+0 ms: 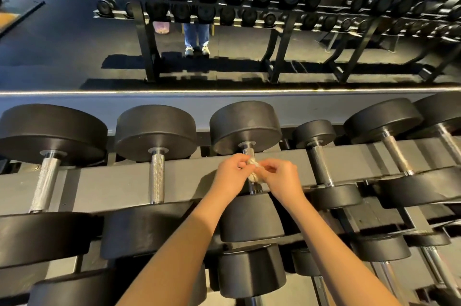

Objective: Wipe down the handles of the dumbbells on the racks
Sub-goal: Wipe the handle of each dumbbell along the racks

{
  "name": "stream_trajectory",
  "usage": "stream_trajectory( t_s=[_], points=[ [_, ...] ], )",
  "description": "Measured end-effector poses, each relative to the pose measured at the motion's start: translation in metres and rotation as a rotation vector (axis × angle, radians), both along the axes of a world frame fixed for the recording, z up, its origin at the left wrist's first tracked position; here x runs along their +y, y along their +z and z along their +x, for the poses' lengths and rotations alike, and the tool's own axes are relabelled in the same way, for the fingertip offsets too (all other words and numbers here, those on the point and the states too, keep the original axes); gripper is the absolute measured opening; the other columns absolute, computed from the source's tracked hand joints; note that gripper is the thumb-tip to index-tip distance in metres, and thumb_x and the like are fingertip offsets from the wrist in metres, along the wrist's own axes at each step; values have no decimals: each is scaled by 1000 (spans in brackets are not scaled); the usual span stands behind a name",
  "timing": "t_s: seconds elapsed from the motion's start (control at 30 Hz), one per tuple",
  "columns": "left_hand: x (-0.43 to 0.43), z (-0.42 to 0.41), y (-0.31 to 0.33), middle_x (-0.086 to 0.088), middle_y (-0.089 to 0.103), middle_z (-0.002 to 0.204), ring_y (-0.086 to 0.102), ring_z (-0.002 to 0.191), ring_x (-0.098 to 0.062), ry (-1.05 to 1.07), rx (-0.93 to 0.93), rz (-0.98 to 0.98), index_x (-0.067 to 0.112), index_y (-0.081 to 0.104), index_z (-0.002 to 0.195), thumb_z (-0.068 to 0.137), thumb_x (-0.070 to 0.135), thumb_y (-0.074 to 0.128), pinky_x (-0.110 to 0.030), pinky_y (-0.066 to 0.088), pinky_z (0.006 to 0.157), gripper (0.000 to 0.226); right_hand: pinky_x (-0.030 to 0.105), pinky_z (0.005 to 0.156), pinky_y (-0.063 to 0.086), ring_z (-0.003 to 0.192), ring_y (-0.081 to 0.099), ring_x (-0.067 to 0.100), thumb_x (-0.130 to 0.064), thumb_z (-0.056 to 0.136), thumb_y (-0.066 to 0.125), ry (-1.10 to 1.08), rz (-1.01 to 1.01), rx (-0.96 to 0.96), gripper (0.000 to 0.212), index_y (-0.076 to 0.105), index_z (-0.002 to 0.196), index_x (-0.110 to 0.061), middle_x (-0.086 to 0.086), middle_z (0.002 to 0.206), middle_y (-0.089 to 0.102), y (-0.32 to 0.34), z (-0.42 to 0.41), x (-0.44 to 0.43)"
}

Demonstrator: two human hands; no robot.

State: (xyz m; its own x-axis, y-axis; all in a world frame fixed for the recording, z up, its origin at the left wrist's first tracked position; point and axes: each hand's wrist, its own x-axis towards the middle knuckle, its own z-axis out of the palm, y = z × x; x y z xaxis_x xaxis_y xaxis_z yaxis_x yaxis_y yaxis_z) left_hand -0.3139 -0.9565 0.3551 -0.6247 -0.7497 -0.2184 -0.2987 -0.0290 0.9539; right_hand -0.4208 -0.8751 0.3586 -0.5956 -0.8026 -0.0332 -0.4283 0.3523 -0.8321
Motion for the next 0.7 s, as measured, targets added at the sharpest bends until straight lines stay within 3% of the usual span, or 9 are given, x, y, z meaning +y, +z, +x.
stream_trajectory(
  t_s=[0.07,0.17,0.27,0.33,0.53,0.6,0.7],
  points=[
    [-3,-8,-4,12,60,87,57,79,3,63,-14,-37,21,62,104,91,15,61,-6,44,66,15,12,69,47,75,62,0,-14,87,68,5,-17,15,14,74,99,-10,-4,83,70,2,-1,2],
    [-11,-16,-9,9,61,90,55,78,4,160,-66,-161,17,65,108,92,17,59,-7,41,61,17,6,70,45,81,61,-1,-15,91,63,-60,-17,3,26,67,116,-11,-2,96,68,2,1,10],
    [-21,-21,-15,2,64,98,60,87,-7,267,-106,-268,16,66,108,94,21,58,-17,48,72,17,29,86,49,104,60,16,-33,96,51,-224,149,77,37,57,130,-19,4,118,65,-8,6,23],
    [-23,-27,-20,0,63,101,59,90,-11,272,-146,-357,15,67,109,95,22,57,-23,48,76,19,34,92,45,113,57,20,-42,97,44,-292,237,68,42,54,133,-22,4,126,62,-11,7,24],
    [-20,-38,-37,-4,56,103,59,91,-19,107,-322,-475,11,68,112,95,16,54,-21,39,74,22,31,92,41,118,54,18,-48,97,40,-281,273,103,45,54,133,-25,1,131,58,-6,8,20],
    [-18,-33,-43,-3,56,99,59,89,-20,82,-327,-456,8,69,105,93,12,54,-19,36,71,20,31,91,41,117,54,18,-51,96,39,-271,303,117,46,56,131,-26,0,130,59,-7,7,20],
    [-16,-23,-46,-6,65,105,60,86,-15,71,-271,-368,8,69,110,91,12,59,-13,42,69,21,29,85,40,114,56,17,-53,96,38,-269,316,123,46,59,127,-27,-1,125,63,-8,7,20]
  ],
)
